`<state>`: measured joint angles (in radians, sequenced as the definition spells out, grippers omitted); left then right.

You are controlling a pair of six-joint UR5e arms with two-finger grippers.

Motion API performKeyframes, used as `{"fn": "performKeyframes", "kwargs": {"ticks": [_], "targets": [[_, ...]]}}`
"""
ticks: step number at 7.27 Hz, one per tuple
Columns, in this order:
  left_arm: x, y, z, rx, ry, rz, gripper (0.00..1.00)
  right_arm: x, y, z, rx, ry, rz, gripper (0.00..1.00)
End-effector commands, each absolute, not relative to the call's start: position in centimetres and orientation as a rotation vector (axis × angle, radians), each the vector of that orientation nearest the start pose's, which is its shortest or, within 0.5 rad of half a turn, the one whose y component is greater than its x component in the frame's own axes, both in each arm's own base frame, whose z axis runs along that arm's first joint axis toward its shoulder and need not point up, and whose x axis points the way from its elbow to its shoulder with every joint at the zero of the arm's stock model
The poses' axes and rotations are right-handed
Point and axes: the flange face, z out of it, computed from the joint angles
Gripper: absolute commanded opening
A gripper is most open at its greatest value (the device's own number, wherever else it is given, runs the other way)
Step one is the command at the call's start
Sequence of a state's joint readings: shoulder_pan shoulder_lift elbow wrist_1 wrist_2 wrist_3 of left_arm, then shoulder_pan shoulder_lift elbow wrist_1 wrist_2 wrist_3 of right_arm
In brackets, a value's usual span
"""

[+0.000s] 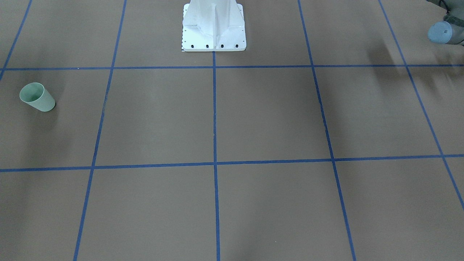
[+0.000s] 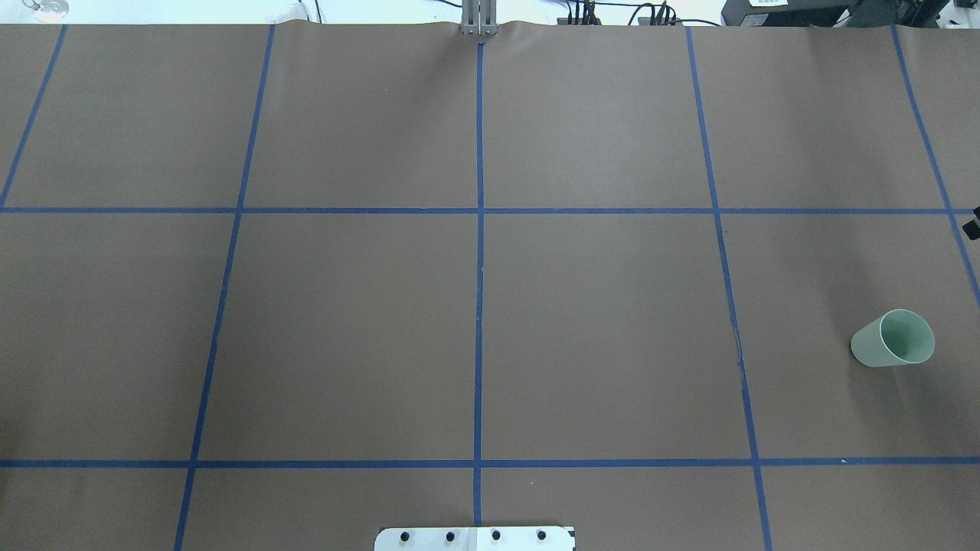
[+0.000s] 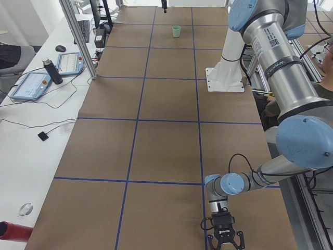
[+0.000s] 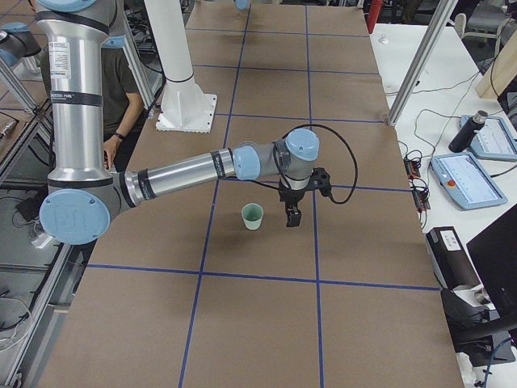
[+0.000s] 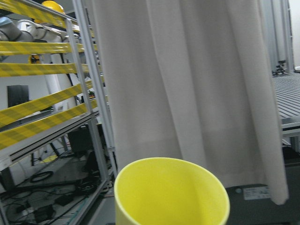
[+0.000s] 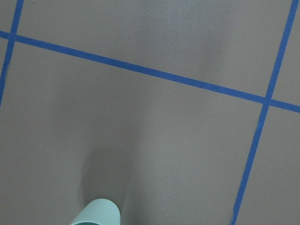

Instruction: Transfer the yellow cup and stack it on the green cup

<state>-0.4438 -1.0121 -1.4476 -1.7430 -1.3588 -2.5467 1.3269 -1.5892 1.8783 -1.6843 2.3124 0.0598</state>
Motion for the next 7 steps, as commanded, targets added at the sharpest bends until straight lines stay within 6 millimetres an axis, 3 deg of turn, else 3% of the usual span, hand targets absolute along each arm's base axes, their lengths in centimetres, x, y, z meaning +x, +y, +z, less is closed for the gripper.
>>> {"fn": "performKeyframes", "kwargs": {"ticks": [1,3,4,5,7], "targets": [[6.7,-25.9,87.4,0.507,-0.240,-1.251,0.36,-5.1,-48.0,53.8,0.037,-0.755,-0.234,1.00],[12.6,-42.2,77.6,0.696,-0.049,-1.210,0.36,-5.2,-48.1,53.8,0.039,-0.756,-0.234,1.00],[14.3,-44.4,75.7,0.713,0.005,-1.184,0.35,-5.1,-48.1,54.0,0.035,-0.753,-0.233,1.00],[17.4,-49.4,70.8,0.742,0.069,-1.128,0.35,-5.1,-48.1,54.0,0.034,-0.755,-0.231,1.00],[23.3,-57.0,60.1,0.825,0.203,-1.072,0.35,-5.2,-48.1,53.9,0.035,-0.757,-0.233,1.00]]}}
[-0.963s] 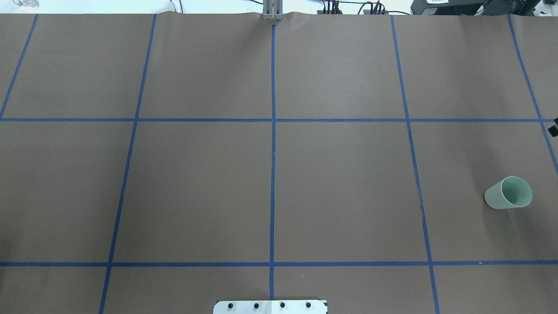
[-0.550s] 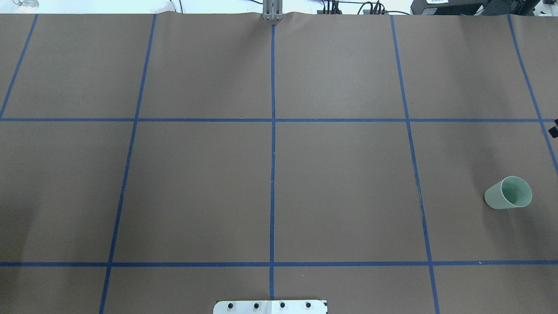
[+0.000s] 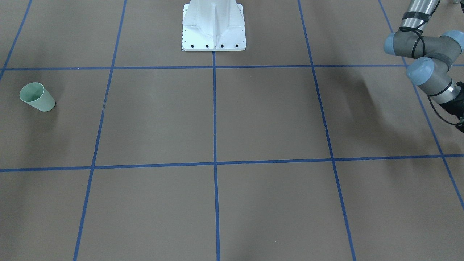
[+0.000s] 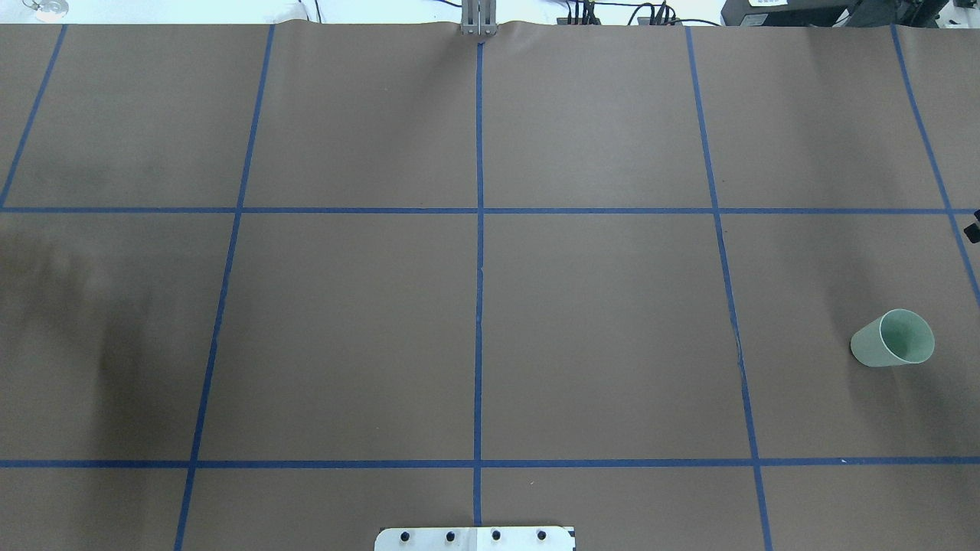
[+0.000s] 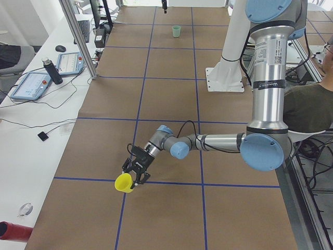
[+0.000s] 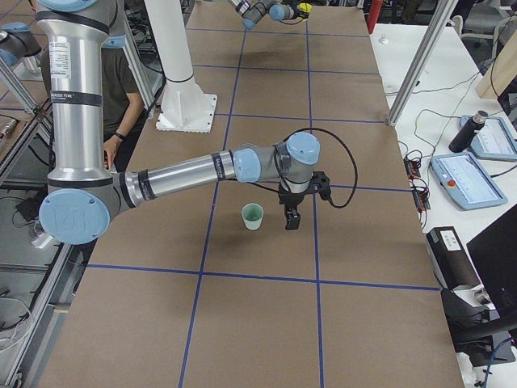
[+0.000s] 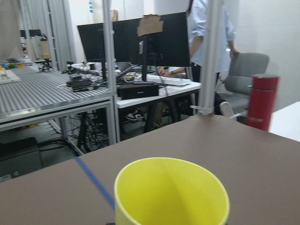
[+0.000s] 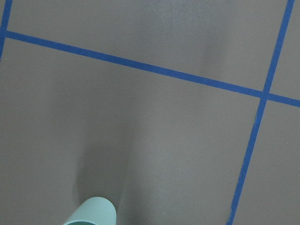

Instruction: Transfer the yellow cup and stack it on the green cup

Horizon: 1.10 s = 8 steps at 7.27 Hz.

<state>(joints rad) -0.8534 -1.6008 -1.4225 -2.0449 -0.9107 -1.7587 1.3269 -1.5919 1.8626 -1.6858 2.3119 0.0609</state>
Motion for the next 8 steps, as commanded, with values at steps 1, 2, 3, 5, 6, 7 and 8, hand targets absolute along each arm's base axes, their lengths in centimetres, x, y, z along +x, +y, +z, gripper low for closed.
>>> {"fn": "performKeyframes", "kwargs": {"ticks": [1,2,3,5,6,7,8], "targets": [[25.8,-59.2,56.3,0.847,0.253,-1.054,0.35,-5.2,-48.2,53.8,0.037,-0.757,-0.234,1.00],[29.3,-59.5,52.4,0.878,0.307,-0.962,0.35,-5.3,-48.2,53.6,0.043,-0.758,-0.240,1.00],[35.9,-59.1,45.8,0.947,0.394,-0.800,0.35,-5.8,-49.5,51.8,0.075,-0.764,-0.256,1.00],[48.0,-55.4,34.0,0.994,0.586,-0.565,0.35,-8.3,-52.0,47.7,0.141,-0.774,-0.321,1.00],[51.8,-53.0,30.3,1.008,0.678,-0.469,0.35,-10.2,-52.5,45.9,0.162,-0.782,-0.361,1.00],[53.8,-50.5,27.2,1.036,0.830,-0.371,0.30,-11.6,-53.6,43.7,0.191,-0.789,-0.390,1.00],[54.1,-49.2,26.0,1.105,0.878,-0.169,0.30,-12.6,-54.2,42.0,0.215,-0.798,-0.416,1.00]]}}
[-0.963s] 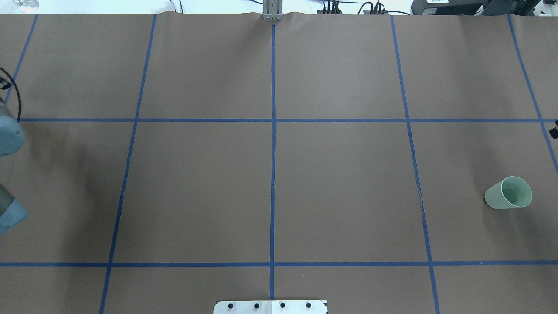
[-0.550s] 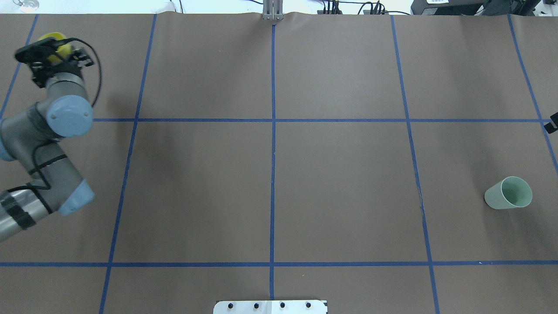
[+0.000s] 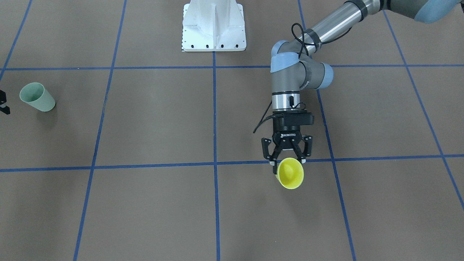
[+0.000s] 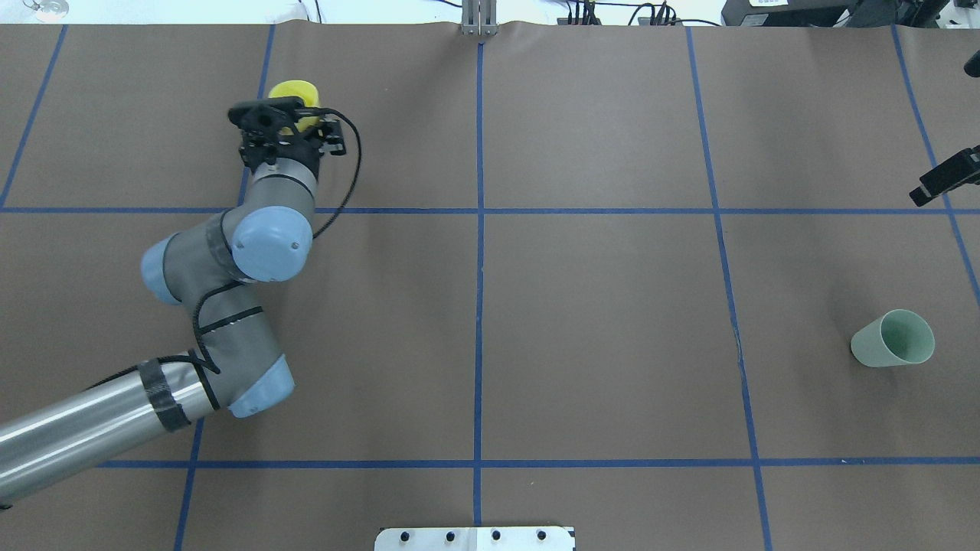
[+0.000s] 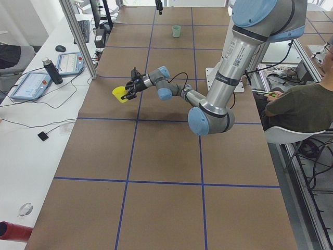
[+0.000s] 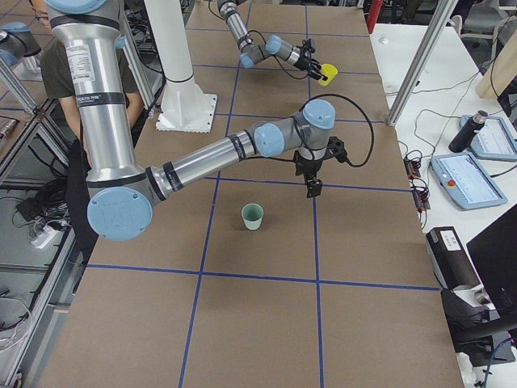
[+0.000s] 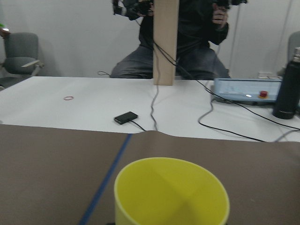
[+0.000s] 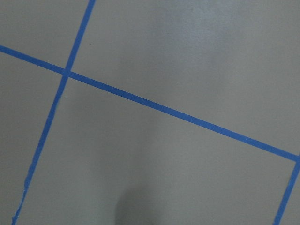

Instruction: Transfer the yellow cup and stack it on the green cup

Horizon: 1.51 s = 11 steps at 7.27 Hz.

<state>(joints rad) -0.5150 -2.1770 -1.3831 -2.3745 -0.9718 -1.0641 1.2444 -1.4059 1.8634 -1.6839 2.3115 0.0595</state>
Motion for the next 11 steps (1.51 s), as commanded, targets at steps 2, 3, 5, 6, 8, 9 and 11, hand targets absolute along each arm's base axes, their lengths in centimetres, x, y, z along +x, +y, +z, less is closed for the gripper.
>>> {"fn": "performKeyframes", "kwargs": {"ticks": [2,3,5,6,8,9,11], "targets": [[55.5,-45.8,22.3,1.155,1.100,-0.012,0.33,-16.2,-54.5,39.3,0.328,-0.839,-0.517,1.00],[56.8,-45.3,20.2,1.139,1.155,0.025,0.33,-17.6,-54.3,38.5,0.363,-0.856,-0.543,1.00],[58.2,-43.9,17.7,1.119,1.222,0.073,0.33,-23.5,-54.3,33.9,0.345,-0.904,-0.523,1.00],[58.3,-43.6,17.4,1.130,1.220,0.087,0.33,-27.3,-53.5,30.9,0.321,-0.937,-0.490,1.00],[58.8,-42.7,15.9,1.145,1.241,0.105,0.33,-30.6,-54.0,27.0,0.252,-0.983,-0.350,1.00],[59.0,-41.9,15.8,1.153,1.272,0.107,0.33,-32.2,-54.2,25.0,0.229,-1.003,-0.307,1.00],[59.6,-40.1,15.7,1.208,1.292,0.161,0.33,-34.2,-54.8,24.4,0.152,-1.070,-0.235,1.00]]}}
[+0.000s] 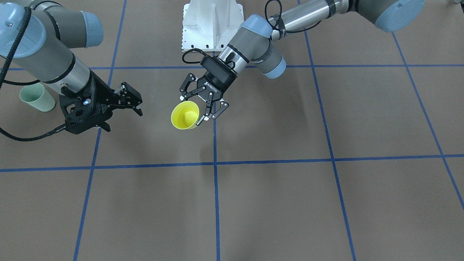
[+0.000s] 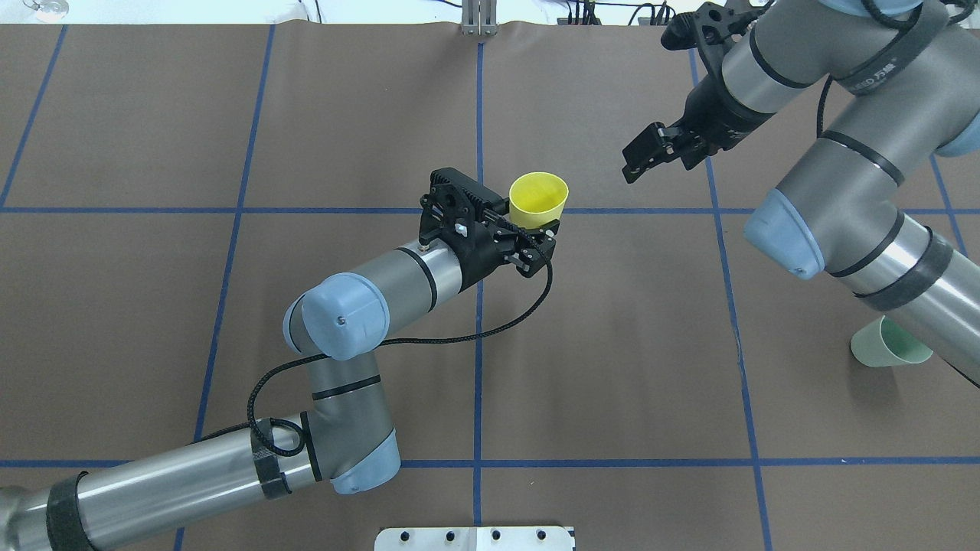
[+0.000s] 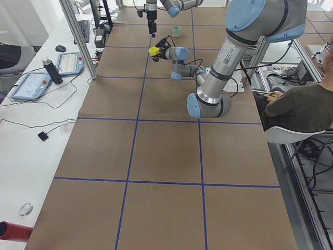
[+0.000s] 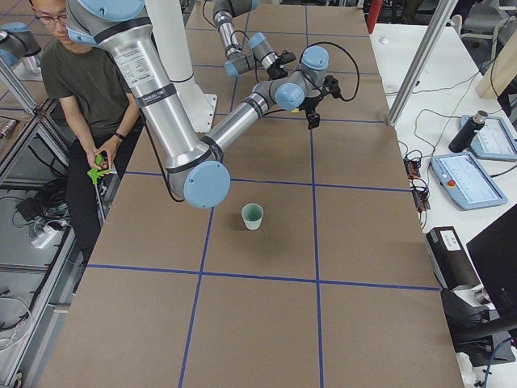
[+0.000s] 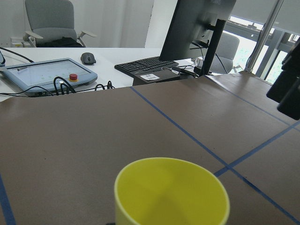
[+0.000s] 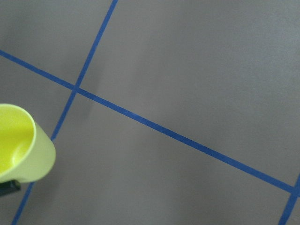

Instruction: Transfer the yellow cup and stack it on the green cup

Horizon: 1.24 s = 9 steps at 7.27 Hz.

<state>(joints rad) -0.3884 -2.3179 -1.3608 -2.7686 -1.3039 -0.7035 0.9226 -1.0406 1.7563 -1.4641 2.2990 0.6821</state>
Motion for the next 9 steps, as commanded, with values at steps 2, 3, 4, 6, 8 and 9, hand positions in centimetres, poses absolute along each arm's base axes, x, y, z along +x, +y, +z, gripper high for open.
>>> {"fn": "performKeyframes", "kwargs": {"ticks": [2,3,4,6,8,9], "targets": [[59.2,-38.8,17.3,1.254,1.334,0.179,0.31,-35.1,-55.0,24.4,0.094,-1.119,-0.157,0.99],[59.2,-38.7,17.4,1.253,1.336,0.180,0.31,-35.2,-54.9,24.2,0.078,-1.130,-0.159,0.99],[59.5,-38.3,17.4,1.249,1.340,0.184,0.31,-35.4,-55.0,23.3,0.068,-1.146,-0.164,0.99],[59.7,-37.9,16.9,1.250,1.350,0.184,0.32,-36.7,-55.2,22.8,0.025,-1.152,-0.140,0.99],[59.7,-37.9,16.9,1.250,1.349,0.183,0.32,-38.4,-54.0,22.7,-0.001,-1.156,-0.165,0.98],[59.7,-37.9,16.8,1.251,1.350,0.182,0.32,-39.1,-53.5,22.7,-0.014,-1.156,-0.166,0.95]]}}
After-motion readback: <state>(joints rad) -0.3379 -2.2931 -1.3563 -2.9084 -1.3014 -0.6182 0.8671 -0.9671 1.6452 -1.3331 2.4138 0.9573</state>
